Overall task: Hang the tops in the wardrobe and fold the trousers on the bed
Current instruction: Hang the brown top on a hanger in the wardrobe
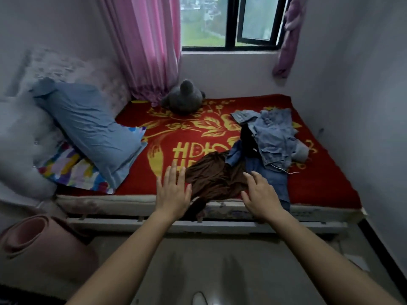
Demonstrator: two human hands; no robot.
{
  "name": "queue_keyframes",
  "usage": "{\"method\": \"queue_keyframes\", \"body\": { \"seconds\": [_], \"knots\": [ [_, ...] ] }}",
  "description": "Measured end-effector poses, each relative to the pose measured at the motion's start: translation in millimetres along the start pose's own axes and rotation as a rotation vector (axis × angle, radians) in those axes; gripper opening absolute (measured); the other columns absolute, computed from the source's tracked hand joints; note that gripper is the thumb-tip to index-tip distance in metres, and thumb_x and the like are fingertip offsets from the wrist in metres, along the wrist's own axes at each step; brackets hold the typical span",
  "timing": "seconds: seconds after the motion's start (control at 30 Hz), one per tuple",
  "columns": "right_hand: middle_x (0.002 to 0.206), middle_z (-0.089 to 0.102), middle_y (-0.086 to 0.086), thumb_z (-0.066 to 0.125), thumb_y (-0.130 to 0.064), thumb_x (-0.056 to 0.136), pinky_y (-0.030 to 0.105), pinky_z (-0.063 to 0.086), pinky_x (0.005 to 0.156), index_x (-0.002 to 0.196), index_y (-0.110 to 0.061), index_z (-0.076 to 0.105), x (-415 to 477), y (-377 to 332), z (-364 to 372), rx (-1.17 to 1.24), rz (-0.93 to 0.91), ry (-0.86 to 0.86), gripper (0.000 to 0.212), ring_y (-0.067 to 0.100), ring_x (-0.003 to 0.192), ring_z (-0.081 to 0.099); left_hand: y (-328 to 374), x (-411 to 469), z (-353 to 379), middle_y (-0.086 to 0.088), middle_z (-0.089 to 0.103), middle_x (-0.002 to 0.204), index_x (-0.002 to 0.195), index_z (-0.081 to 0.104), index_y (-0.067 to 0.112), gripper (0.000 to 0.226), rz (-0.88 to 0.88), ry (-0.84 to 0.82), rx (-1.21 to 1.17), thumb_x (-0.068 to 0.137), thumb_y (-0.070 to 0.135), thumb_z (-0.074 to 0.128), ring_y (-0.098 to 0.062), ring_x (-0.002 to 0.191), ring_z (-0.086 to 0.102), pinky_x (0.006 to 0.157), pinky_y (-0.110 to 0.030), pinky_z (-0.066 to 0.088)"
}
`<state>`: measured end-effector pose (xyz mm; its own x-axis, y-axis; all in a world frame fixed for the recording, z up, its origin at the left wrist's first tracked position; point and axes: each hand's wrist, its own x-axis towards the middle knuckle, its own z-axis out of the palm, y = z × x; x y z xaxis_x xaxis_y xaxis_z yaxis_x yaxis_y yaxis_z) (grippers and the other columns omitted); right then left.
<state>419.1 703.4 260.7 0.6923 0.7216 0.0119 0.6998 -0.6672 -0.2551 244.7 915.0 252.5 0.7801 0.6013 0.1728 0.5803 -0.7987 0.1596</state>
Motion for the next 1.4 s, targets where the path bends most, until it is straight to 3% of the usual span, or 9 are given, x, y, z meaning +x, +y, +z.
{"method": "queue_keyframes", "body": {
  "seconds": [0.1,0.43,0.9,1.1,1.3,1.4],
  "knots": [
    [0.163,0.017,0.013,0.046,-0.041,0.1,0.046,0.033,0.112,0.157,-0.019,0.018,45.2,22.7,15.9,-0.068,0.125,-0.123,0.068,0.032,0.147,0.024,-6.2,53.1,34.5,-0.008,-0.005,0.165,0.158,0.009,0.018,0.066,0.023,-0.126,0.023,0.102,0.051,0.024,-0.026,0.152,0.0,0.12,-0.051,0.011],
    [0.165,0.01,0.015,0.044,-0.042,0.102,0.046,0.029,0.116,0.158,-0.016,0.014,165.4,50.3,71.5,-0.005,0.35,-0.276,0.069,0.034,0.148,0.019,-39.7,189.4,102.2,-0.009,0.005,0.165,0.157,0.015,0.017,0.067,0.109,-0.212,0.043,0.101,0.052,0.026,-0.026,0.151,0.007,0.119,-0.05,0.016],
    [0.163,0.009,0.021,0.051,-0.034,0.099,0.048,0.023,0.117,0.158,-0.015,0.016,295.0,97.9,256.3,0.283,0.541,-0.53,0.072,0.041,0.146,0.019,-56.6,269.8,294.3,-0.011,-0.005,0.165,0.157,0.008,0.018,0.07,-0.22,-0.66,-0.011,0.1,0.049,0.036,-0.029,0.151,0.0,0.12,-0.052,0.013],
    [0.164,0.005,0.019,0.053,-0.036,0.099,0.047,0.023,0.117,0.159,-0.019,0.012,354.4,114.6,321.0,0.423,0.663,-0.497,0.075,0.041,0.146,0.019,-57.9,326.3,365.2,-0.012,-0.005,0.164,0.157,0.007,0.017,0.08,-0.319,-0.763,-0.041,0.096,0.052,0.047,-0.03,0.151,0.0,0.118,-0.052,0.016],
    [0.164,-0.002,0.02,0.063,-0.04,0.094,0.041,0.021,0.118,0.159,-0.026,0.006,379.5,125.0,375.4,0.625,0.945,-0.334,0.088,0.039,0.148,0.017,-61.0,365.4,434.8,-0.013,0.003,0.164,0.157,-0.002,0.012,0.102,-0.857,-0.781,-0.349,0.089,0.056,0.06,-0.034,0.15,0.009,0.117,-0.047,0.017],
    [0.163,0.002,0.022,0.067,-0.047,0.09,0.042,0.022,0.121,0.159,-0.03,0.002,397.6,135.4,393.1,0.751,1.192,-0.135,0.096,0.034,0.149,0.018,-68.5,380.3,465.9,-0.019,0.028,0.156,0.156,-0.003,0.012,0.107,-0.919,-0.72,-0.282,0.085,0.047,0.07,-0.037,0.143,0.027,0.112,-0.045,0.028]
  ]
}}
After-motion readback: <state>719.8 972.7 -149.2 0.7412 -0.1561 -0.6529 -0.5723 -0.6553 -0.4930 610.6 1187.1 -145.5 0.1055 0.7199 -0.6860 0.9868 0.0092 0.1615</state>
